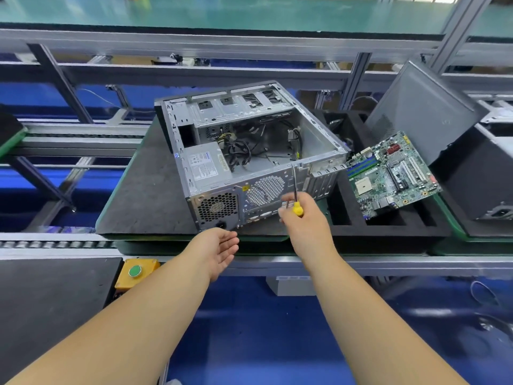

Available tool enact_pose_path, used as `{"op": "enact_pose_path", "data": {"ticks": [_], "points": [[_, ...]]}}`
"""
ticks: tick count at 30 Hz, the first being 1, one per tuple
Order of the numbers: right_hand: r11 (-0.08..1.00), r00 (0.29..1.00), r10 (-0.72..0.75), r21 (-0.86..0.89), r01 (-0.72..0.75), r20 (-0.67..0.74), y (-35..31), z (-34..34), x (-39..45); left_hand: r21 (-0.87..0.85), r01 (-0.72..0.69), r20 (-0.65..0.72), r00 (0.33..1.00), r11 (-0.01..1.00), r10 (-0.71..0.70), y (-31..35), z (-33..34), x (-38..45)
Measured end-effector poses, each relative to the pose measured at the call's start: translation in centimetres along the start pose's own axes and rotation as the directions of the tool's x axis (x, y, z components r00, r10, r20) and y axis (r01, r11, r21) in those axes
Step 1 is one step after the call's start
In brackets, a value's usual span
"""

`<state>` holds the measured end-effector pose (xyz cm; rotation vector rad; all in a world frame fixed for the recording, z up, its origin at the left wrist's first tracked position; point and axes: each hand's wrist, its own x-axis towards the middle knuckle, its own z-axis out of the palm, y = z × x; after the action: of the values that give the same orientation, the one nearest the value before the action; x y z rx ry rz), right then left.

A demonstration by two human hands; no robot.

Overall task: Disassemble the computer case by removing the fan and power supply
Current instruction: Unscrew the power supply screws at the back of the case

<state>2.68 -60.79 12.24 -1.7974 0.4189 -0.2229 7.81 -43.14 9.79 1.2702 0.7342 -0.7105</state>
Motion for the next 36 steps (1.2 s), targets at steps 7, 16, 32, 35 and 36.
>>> {"op": "enact_pose_path", "data": {"ticks": [7, 16, 32, 35, 36], "points": [[0.912, 0.971, -0.223, -0.333, 0.240, 0.089, -5.6, 3.6, 1.6, -0.045, 0.003, 0.074, 0.997, 0.999, 0.000, 2.7, -5.0, -1.1], [0.835, 0.992, -0.121, -0.537, 0.117, 0.028, -5.3, 6.6, 2.7, -0.042, -0.007, 0.233, 0.972, 0.999, 0.017, 3.8, -8.0, -2.1], [0.844, 0.988, -0.102, -0.536, 0.024, -0.117, -5.7, 9.7, -0.8, -0.226, -0.005, 0.206, 0.977, 0.974, 0.053, 3.5, -10.2, -2.7], [0.880, 0.990, -0.113, -0.470, 0.061, -0.083, -5.5, 9.7, -1.5, -0.227, -0.019, 0.170, 0.984, 0.974, 0.059, 3.3, -10.0, -2.5], [0.892, 0.990, -0.122, -0.445, 0.077, -0.073, -5.3, 9.6, -1.8, -0.218, -0.023, 0.156, 0.986, 0.976, 0.058, 3.1, -9.9, -2.4]]}}
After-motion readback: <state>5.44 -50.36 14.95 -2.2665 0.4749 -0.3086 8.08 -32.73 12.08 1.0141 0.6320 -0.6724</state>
